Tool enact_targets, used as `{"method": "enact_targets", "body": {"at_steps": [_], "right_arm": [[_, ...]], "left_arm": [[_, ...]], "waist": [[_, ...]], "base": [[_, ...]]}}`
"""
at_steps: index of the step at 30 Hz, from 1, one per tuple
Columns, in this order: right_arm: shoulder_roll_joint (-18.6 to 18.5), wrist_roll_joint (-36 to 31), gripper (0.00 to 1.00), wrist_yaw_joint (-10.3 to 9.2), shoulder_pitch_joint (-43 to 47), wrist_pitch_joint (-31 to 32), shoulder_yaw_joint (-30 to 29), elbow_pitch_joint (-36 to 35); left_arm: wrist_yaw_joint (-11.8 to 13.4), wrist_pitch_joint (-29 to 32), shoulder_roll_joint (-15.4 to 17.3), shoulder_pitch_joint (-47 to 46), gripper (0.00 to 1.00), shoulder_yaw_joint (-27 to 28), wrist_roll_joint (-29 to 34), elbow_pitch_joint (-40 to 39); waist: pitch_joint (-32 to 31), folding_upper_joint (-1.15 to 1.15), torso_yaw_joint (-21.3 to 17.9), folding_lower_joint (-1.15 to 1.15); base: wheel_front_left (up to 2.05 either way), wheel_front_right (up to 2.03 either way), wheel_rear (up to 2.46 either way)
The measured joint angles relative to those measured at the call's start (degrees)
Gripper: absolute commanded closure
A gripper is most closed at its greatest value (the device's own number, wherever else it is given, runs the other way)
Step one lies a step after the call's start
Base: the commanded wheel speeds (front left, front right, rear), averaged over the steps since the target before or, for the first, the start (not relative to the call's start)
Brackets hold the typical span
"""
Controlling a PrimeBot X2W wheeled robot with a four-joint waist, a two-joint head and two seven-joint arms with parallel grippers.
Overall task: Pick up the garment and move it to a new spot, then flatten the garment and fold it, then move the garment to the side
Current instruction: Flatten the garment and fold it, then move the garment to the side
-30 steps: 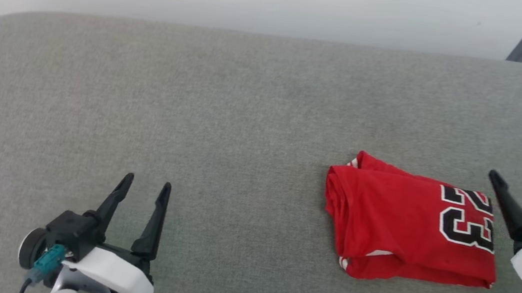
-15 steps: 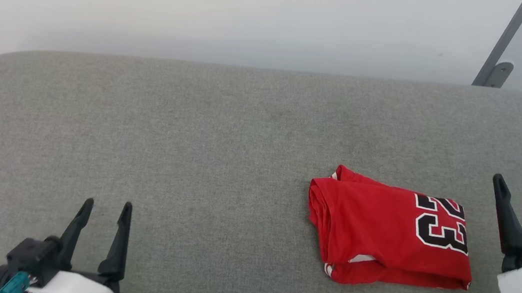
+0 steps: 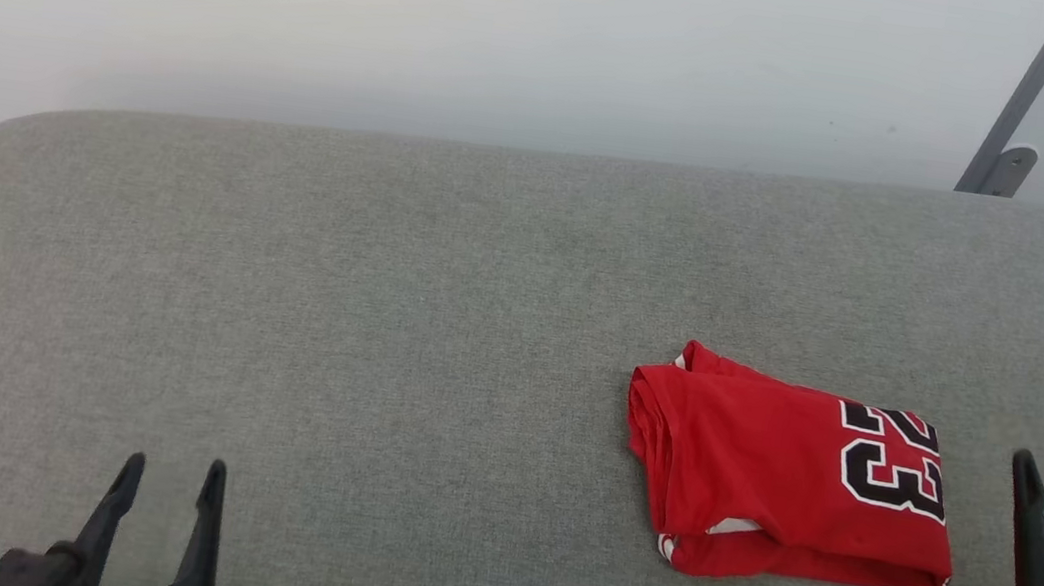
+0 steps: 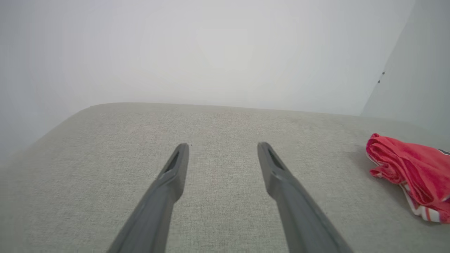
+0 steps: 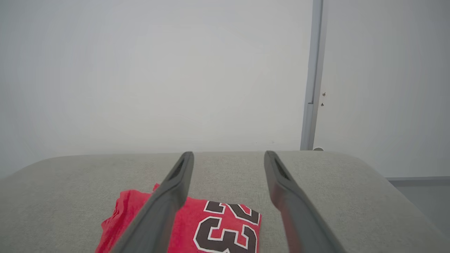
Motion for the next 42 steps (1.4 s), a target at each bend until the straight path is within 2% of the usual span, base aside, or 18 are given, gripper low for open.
{"method": "enact_targets", "body": {"at_steps": [5, 15, 22, 26, 30, 31, 33, 38, 42], "right_arm": [[0.65, -0.47, 0.00, 0.00, 4.64, 0.00, -2.50, -2.75], [0.92, 0.31, 0.00, 0.00, 5.49, 0.15, -3.86, -3.04], [-1.16, 1.67, 0.00, 0.00, 2.11, 5.21, -3.14, -1.29], [-4.98, 1.72, 0.00, 0.00, -2.21, 12.00, -2.44, -0.13], [-9.47, 3.45, 0.00, 0.00, -6.99, 22.73, -0.56, 2.47], [-9.47, 3.45, 0.00, 0.00, -6.99, 22.73, -0.56, 2.47], [-12.14, 4.28, 0.00, 0.01, -8.73, 28.29, 1.15, 3.68], [-17.36, 11.16, 0.00, 0.00, -12.26, 44.20, 6.32, 4.34], [-19.78, 16.19, 0.00, 0.00, -13.39, 52.65, 7.70, 4.19]], "left_arm": [[0.00, 0.00, -0.35, 3.05, 0.00, 1.48, 0.99, -3.57], [0.00, 0.01, -1.36, 3.39, 0.00, 1.45, 2.47, -5.20], [0.00, 0.01, -1.92, 1.26, 0.00, -0.19, 2.86, -4.90], [0.00, 0.01, -1.99, -1.69, 0.00, -1.43, 2.94, -4.67], [0.00, 0.01, -2.14, -5.55, 0.00, -3.37, 3.08, -4.48], [0.00, 0.01, -2.14, -5.55, 0.00, -3.37, 3.08, -4.48], [0.00, 0.01, -2.22, -7.36, 0.00, -4.10, 3.12, -4.20], [0.00, 0.00, -2.81, -11.59, 0.00, -6.04, 3.14, -3.47], [0.00, 0.00, -3.28, -14.48, 0.00, -7.71, 3.47, -2.94]], "waist": [[0.71, 0.00, 0.48, 0.00], [1.75, 0.00, 0.78, 0.00], [2.84, 0.00, 0.88, 0.00], [4.54, 0.00, 1.29, 0.00], [7.35, 0.00, 1.98, 0.00], [7.35, 0.00, 1.98, 0.00], [9.02, 0.00, 2.43, 0.00], [13.39, 0.00, 3.75, 0.00], [16.55, 0.00, 5.09, 0.00]], "base": [[0.00, 0.00, 0.00], [0.00, 0.00, 0.00], [0.00, 0.00, 0.00], [0.00, 0.00, 0.00], [0.00, 0.00, 0.00], [0.00, 0.00, 0.00], [0.00, 0.00, 0.00], [0.00, 0.00, 0.00], [0.00, 0.00, 0.00]]}}
